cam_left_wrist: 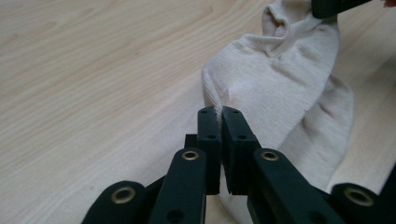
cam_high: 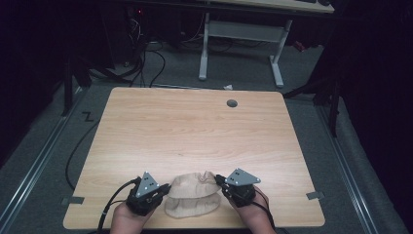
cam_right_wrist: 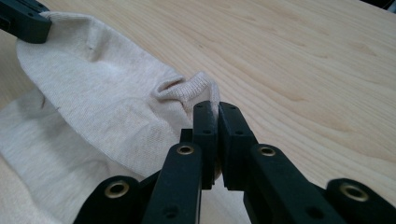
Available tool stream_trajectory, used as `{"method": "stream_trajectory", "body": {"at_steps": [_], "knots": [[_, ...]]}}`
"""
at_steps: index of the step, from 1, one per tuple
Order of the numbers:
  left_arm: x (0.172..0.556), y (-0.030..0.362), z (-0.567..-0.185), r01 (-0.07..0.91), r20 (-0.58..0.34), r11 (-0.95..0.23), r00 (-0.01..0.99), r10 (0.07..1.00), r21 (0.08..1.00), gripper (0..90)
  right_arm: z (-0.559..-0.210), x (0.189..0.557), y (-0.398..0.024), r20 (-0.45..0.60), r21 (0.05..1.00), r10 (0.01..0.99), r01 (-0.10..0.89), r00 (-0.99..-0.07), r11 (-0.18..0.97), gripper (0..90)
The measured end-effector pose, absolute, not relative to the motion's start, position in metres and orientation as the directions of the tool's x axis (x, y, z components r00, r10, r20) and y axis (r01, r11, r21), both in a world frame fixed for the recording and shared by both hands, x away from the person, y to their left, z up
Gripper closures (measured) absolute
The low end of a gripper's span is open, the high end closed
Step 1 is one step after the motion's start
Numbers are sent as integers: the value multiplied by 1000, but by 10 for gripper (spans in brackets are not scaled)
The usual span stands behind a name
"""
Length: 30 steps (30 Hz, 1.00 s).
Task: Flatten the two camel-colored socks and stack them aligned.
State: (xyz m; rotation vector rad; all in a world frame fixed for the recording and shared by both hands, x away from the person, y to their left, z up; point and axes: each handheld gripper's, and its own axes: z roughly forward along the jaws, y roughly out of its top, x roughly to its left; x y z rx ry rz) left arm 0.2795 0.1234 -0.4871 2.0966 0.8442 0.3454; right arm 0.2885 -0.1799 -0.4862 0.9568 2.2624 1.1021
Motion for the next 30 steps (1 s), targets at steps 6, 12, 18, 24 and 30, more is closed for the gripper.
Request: {"method": "stream_trajectory", "body": {"at_steps": [6, 12, 18, 24, 30], "knots": [[267, 127, -486, 449, -58, -438, 747, 663, 779, 864, -489, 277, -183, -77, 799, 731, 397, -678, 452, 860], [257, 131, -491, 474, -83, -449, 752, 654, 757, 864, -495, 266, -180, -73, 780, 709, 403, -701, 478, 860], [258, 129, -503, 502, -89, -493, 760, 644, 711, 857, -504, 266, -177, -55, 743, 694, 434, -718, 508, 858], [262, 122, -517, 507, -64, -546, 769, 636, 667, 832, -518, 274, -175, -33, 689, 686, 480, -727, 543, 851], [270, 123, -519, 510, -55, -536, 757, 651, 673, 822, -518, 275, -176, -20, 690, 690, 489, -724, 533, 839]]}}
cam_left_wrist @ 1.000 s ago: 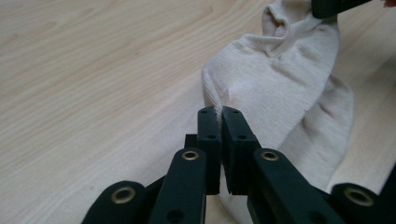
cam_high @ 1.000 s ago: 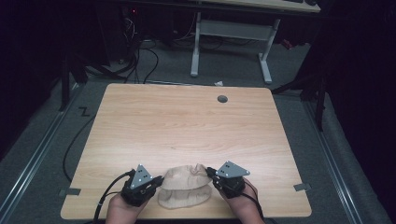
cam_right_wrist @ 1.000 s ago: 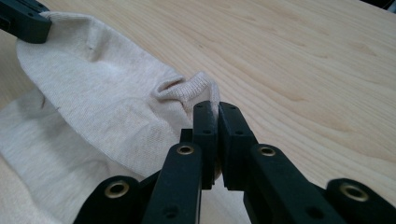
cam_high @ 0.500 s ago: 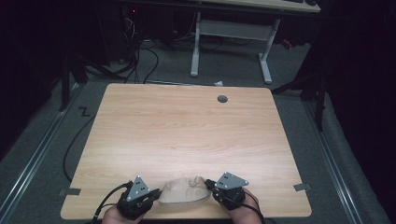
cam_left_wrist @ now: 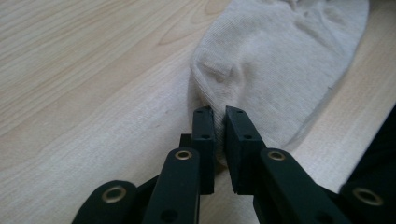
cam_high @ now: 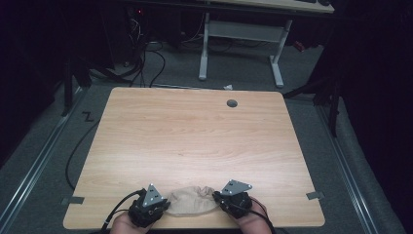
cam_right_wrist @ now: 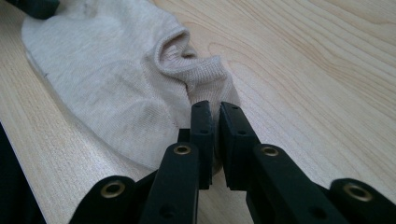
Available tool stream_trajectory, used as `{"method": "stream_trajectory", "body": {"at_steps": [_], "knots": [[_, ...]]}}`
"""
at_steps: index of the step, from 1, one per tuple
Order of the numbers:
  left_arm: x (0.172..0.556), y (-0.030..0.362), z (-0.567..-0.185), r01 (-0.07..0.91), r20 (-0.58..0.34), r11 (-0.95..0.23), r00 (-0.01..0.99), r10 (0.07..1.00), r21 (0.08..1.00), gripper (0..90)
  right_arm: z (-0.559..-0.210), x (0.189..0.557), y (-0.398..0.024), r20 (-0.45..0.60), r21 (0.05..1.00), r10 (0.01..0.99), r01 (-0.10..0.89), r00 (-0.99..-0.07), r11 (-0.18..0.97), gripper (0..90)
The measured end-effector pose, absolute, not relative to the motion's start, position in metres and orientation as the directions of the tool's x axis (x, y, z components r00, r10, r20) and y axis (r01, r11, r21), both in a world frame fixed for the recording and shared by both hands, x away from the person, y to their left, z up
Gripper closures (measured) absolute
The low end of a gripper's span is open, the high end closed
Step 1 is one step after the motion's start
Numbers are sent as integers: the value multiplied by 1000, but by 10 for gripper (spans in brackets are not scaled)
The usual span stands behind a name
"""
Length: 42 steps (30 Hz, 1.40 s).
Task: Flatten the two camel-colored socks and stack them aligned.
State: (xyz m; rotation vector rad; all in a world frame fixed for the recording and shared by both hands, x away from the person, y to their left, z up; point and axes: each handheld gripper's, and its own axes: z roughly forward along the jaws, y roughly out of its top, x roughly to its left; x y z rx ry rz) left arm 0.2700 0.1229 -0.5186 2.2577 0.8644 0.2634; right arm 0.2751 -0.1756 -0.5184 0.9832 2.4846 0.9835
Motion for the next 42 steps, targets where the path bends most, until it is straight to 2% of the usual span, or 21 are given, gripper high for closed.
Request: {"method": "stream_trajectory", "body": {"at_steps": [6, 16, 20, 24, 27, 31, 42], "knots": [[280, 125, -519, 506, -30, -533, 743, 669, 678, 805, -520, 276, -173, -18, 692, 686, 486, -727, 534, 814], [294, 127, -522, 518, -49, -501, 727, 684, 693, 795, -522, 283, -170, -27, 700, 696, 483, -717, 525, 808], [294, 127, -522, 519, -44, -501, 724, 689, 693, 781, -523, 287, -171, -13, 706, 704, 492, -710, 509, 777], [294, 128, -520, 522, -41, -490, 713, 700, 699, 698, -522, 288, -173, -8, 711, 709, 494, -705, 500, 743], [293, 131, -516, 515, -47, -467, 706, 707, 719, 616, -518, 287, -175, 13, 734, 712, 490, -702, 470, 680], [295, 138, -510, 499, -43, -441, 697, 716, 746, 554, -511, 288, -181, 19, 770, 726, 473, -688, 428, 631], [322, 181, -508, 505, -52, -341, 614, 788, 793, 490, -509, 308, -222, -13, 806, 814, 475, -581, 352, 551]]}}
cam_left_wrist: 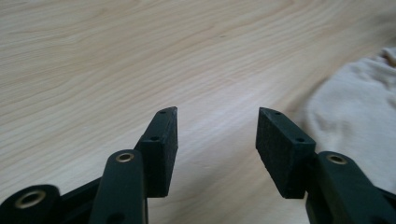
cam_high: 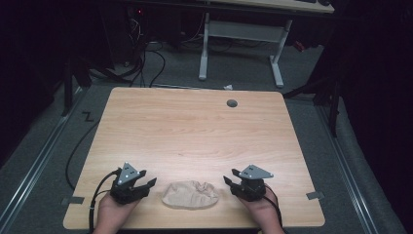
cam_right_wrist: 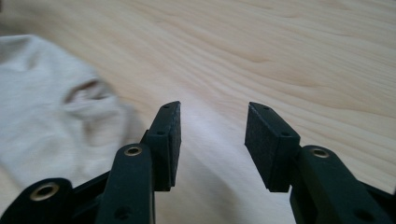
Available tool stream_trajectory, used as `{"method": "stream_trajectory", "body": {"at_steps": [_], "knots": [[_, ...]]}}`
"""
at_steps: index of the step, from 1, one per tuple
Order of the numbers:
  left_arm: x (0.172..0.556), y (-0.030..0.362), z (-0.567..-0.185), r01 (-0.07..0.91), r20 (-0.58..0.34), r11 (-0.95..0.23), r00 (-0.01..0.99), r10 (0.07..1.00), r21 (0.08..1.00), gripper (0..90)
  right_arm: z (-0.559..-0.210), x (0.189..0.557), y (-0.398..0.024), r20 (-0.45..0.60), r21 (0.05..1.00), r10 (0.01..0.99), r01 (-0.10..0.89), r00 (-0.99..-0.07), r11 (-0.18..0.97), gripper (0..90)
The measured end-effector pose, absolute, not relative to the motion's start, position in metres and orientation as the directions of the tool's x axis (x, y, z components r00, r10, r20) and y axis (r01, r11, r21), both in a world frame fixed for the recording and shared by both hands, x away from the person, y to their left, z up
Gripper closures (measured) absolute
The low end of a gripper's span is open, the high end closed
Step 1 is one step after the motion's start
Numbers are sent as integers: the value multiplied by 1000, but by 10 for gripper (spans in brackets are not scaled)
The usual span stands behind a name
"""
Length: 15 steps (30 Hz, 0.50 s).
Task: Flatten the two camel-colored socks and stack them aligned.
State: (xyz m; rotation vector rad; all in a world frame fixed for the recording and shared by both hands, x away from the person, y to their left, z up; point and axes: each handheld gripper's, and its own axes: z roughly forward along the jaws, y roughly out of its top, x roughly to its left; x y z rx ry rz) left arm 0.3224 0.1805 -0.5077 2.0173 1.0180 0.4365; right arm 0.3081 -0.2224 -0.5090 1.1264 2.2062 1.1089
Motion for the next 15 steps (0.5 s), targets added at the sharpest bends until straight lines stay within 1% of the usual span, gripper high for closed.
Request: {"method": "stream_trajectory", "body": {"at_steps": [4, 5, 8, 11, 15], "knots": [[334, 202, -511, 520, -27, -328, 562, 826, 789, 477, -512, 315, -244, -19, 808, 860, 499, -510, 313, 539], [336, 206, -512, 529, -31, -321, 552, 833, 785, 474, -513, 316, -251, -26, 808, 872, 503, -489, 306, 539], [342, 220, -514, 566, -79, -261, 506, 859, 782, 475, -517, 319, -265, -22, 805, 896, 523, -444, 279, 537], [342, 224, -513, 568, -91, -243, 495, 864, 787, 475, -518, 320, -272, -7, 806, 908, 534, -420, 253, 537], [340, 220, -513, 561, -69, -273, 513, 856, 781, 469, -519, 321, -272, -17, 805, 907, 532, -421, 263, 538]]}}
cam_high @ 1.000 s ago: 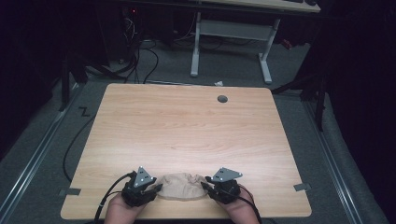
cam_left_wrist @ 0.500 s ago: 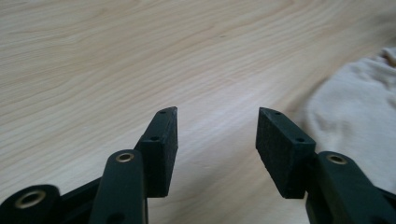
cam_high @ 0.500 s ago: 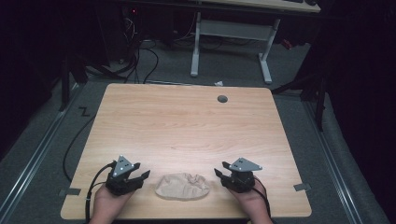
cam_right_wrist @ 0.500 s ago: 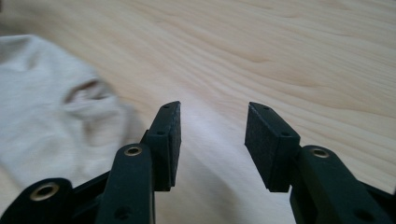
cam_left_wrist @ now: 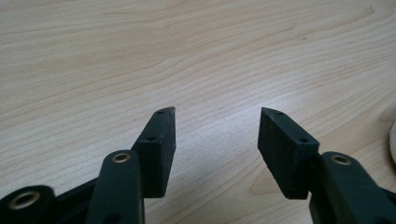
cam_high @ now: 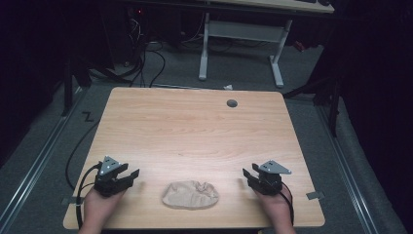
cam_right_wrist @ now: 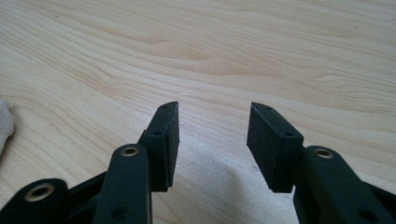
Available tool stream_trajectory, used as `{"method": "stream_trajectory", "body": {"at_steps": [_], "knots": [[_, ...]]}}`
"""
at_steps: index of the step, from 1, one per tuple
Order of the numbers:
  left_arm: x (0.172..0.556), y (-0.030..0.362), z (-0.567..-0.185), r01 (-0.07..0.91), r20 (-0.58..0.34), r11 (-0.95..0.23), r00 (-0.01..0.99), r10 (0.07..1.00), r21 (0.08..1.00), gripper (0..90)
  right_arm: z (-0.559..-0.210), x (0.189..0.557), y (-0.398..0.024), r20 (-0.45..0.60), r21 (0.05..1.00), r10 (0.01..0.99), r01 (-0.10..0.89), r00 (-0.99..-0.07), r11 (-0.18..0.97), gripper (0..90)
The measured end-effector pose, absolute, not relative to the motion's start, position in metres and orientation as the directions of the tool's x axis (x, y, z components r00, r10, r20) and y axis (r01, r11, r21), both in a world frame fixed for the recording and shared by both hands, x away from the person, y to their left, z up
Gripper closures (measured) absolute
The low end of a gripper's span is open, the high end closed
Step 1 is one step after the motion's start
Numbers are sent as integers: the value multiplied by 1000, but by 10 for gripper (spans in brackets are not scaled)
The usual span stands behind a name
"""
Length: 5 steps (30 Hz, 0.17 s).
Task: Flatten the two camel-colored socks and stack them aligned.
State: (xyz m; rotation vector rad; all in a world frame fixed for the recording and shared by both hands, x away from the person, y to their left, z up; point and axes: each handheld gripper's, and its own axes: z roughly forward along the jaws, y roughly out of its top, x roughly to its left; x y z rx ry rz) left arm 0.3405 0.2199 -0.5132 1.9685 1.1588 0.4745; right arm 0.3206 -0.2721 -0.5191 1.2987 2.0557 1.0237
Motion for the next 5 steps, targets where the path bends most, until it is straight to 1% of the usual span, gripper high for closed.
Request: {"method": "stream_trajectory", "body": {"at_steps": [3, 5], "knots": [[339, 219, -513, 554, -50, -295, 523, 851, 778, 466, -520, 321, -271, -15, 800, 906, 538, -423, 264, 539], [338, 218, -513, 557, -57, -293, 525, 849, 777, 465, -520, 322, -270, -16, 800, 906, 538, -422, 264, 540]]}}
